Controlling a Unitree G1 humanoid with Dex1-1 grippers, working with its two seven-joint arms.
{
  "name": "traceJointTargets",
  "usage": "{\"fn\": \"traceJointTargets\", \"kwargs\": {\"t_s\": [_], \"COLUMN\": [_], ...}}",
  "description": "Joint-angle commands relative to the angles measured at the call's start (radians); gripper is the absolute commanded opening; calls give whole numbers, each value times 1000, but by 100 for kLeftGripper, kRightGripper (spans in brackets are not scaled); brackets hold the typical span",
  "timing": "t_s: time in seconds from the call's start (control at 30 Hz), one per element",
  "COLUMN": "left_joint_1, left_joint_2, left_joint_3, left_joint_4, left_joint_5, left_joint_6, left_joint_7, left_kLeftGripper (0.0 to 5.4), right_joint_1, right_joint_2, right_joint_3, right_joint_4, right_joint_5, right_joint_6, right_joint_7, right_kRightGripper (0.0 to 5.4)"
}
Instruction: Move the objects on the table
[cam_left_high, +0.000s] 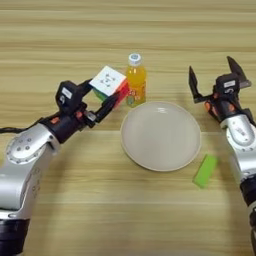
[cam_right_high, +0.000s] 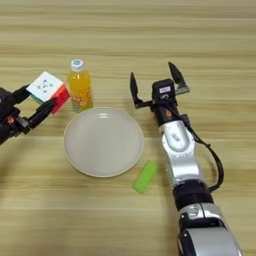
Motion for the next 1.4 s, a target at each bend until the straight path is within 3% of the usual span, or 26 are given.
{"fn": "traceJointTargets", "kwargs": {"t_s": [0.03, 0.2, 0.33, 0.57, 0.73, 0.93, 1.4], "left_joint_1": [-28, -52, -85, -116, -118, -133, -130], "left_joint_2": [31, 59, 80, 119, 139, 147, 150], "left_joint_3": [-38, -62, -71, -92, -106, -120, -174], "left_joint_4": [-48, -63, -56, -50, -69, -47, -46], "left_joint_5": [-33, -30, -42, -43, -62, -84, -81], "left_joint_6": [31, 41, 53, 36, 32, 33, 9], "left_joint_7": [-61, -102, -141, -230, -299, -352, -436], "left_kLeftGripper": [327, 327, 327, 327, 327, 327, 327], "right_joint_1": [45, 96, 121, 129, 127, 120, 80], "right_joint_2": [-28, -87, -198, -371, -446, -483, -453], "right_joint_3": [-6, 16, 36, 17, 46, 117, 210], "right_joint_4": [-182, -432, -620, -707, -704, -702, -728], "right_joint_5": [99, 291, 447, 611, 624, 586, 540], "right_joint_6": [91, 266, 435, 642, 719, 772, 813], "right_joint_7": [92, 285, 479, 740, 884, 1003, 1056], "right_kRightGripper": [540, 540, 540, 540, 540, 540, 540]}}
